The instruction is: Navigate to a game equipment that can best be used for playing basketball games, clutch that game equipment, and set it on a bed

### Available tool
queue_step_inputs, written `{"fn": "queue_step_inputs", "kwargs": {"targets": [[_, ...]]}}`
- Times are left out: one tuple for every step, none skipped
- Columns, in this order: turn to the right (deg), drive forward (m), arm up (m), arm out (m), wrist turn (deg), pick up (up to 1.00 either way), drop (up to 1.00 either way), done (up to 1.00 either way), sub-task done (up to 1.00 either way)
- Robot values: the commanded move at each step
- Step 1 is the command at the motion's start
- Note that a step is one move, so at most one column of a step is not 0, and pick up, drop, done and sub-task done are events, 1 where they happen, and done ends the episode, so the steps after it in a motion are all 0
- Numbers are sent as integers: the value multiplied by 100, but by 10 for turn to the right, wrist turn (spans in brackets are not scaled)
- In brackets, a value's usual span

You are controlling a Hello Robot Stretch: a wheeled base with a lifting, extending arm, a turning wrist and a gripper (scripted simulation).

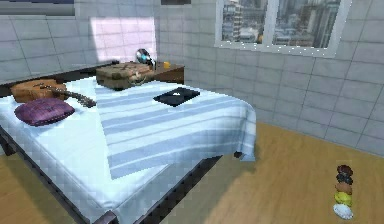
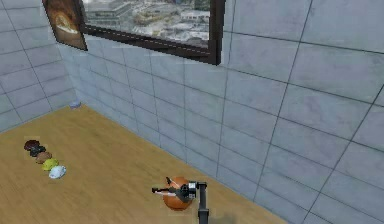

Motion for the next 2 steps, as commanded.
{"fn": "queue_step_inputs", "kwargs": {"targets": [[0,0,0,0,270,0,0,0,0],[0,0,-30,0,0,0,0,0,0]]}}
